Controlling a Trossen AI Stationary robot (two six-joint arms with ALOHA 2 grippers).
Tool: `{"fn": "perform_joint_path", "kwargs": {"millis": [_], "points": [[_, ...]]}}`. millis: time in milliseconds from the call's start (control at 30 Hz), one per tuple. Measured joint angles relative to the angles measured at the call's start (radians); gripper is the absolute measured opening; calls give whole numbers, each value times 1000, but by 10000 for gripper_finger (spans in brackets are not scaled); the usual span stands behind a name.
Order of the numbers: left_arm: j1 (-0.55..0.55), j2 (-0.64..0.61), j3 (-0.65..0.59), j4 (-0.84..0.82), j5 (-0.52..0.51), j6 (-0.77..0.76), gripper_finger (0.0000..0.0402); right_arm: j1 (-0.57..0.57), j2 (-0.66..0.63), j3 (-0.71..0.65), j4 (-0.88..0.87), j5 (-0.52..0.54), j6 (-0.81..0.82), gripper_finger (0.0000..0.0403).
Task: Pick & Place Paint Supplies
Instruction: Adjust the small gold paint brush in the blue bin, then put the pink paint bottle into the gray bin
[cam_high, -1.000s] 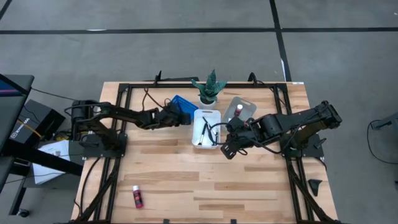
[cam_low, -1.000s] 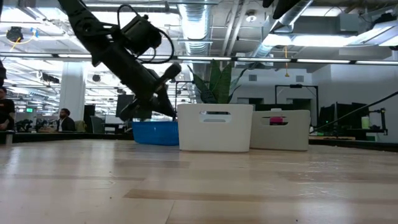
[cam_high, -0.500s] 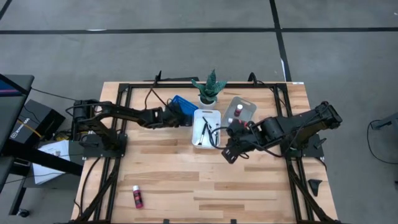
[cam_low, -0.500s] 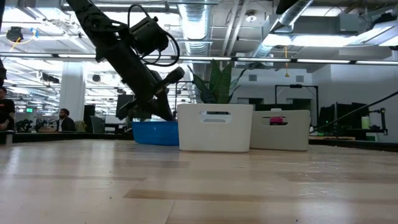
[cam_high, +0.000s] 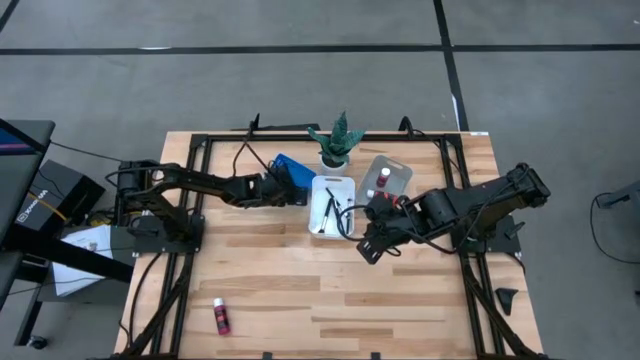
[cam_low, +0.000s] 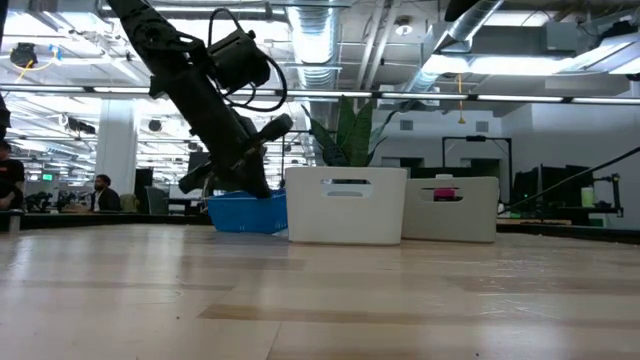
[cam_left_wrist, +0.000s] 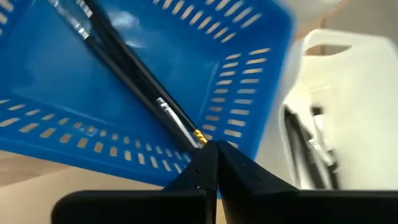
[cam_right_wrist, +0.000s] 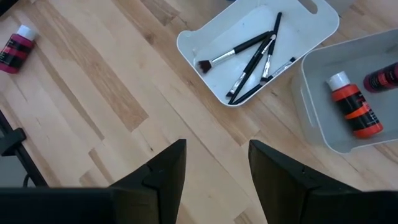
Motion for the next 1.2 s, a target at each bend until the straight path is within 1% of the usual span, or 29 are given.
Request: {"fn": "perform_joint_path", "kwargs": {"millis": [133,333,400,567,700,867,933,1000,1200], "points": [[-6,0,0,-27,-14,0,0,0,0,0,0,0,0,170],[-6,-13,0,16,-22,1,0,0,0,0,0,-3,0,170],[-6,-29,1,25,-40,2,0,0,0,0,0,-4,0,170],[-2,-98,0,17,-76,23,0,0,0,0,1,-4,0,170],[9,-165,0,18,-80,62,0,0,0,0,4,-4,-1,170],[10,-273,0,21,-74,188,0,0,0,0,5,-1,0,170],[7,-319,0,27,-44,277,0,0,0,0,5,0,0,170],[7,-369,0,22,23,373,0,0,0,0,7,1,-2,170],[-5,-502,0,22,331,588,0,0,0,0,9,32,-27,170]]}}
